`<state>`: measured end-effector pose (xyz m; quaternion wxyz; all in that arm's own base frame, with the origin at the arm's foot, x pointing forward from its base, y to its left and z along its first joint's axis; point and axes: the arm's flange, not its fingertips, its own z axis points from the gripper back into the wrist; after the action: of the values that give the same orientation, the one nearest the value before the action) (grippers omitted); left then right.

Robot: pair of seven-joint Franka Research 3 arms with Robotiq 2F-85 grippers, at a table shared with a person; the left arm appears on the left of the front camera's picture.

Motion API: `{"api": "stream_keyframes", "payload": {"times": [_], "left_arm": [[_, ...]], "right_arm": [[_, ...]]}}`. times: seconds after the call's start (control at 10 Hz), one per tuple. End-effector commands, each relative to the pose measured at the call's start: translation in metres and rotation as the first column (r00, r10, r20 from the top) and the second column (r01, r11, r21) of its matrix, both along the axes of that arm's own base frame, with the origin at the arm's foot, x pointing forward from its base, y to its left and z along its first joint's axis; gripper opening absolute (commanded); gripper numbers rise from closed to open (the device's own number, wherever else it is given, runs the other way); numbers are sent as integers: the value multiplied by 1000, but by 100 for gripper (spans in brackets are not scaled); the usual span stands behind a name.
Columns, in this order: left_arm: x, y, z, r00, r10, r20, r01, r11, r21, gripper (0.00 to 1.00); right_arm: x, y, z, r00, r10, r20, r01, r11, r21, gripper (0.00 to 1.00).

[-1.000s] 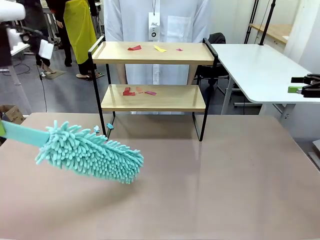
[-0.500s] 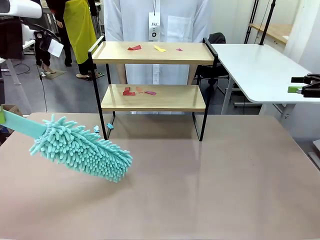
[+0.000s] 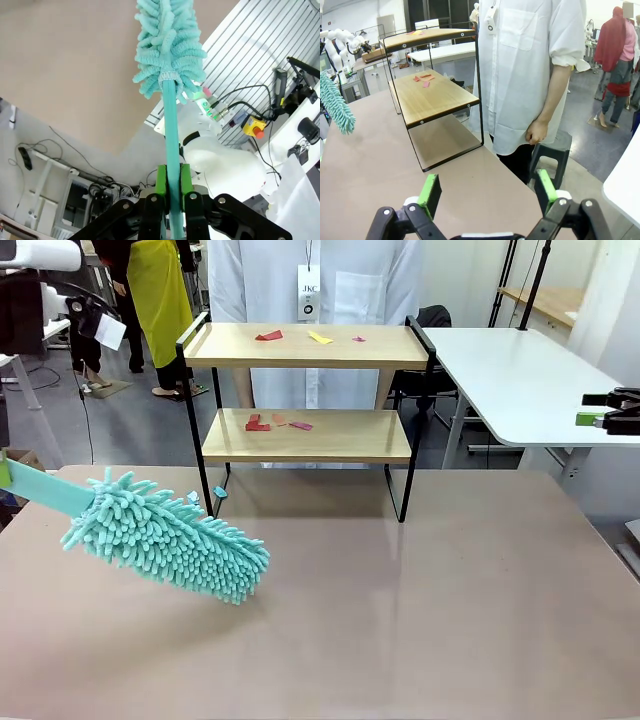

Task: Clean the shelf.
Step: Clean the specific section of the Shelf indicated by the human with the Duster.

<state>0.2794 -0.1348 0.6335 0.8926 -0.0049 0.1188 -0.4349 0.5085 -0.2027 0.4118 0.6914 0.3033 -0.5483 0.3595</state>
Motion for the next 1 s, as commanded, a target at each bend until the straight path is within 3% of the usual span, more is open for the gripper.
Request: {"api": "stream_keyframes", "payload": {"times": [0.0, 0.9], "left_arm": [[-3, 1, -2, 1000, 1, 3, -1, 1000, -16, 13], [-3, 1, -2, 1000, 1, 3, -1, 1000, -16, 13]], "right_arm": [[1, 1, 3, 1000, -7, 7, 7, 1000, -2, 100], [1, 1, 3, 1000, -7, 7, 7, 1000, -2, 100]]}}
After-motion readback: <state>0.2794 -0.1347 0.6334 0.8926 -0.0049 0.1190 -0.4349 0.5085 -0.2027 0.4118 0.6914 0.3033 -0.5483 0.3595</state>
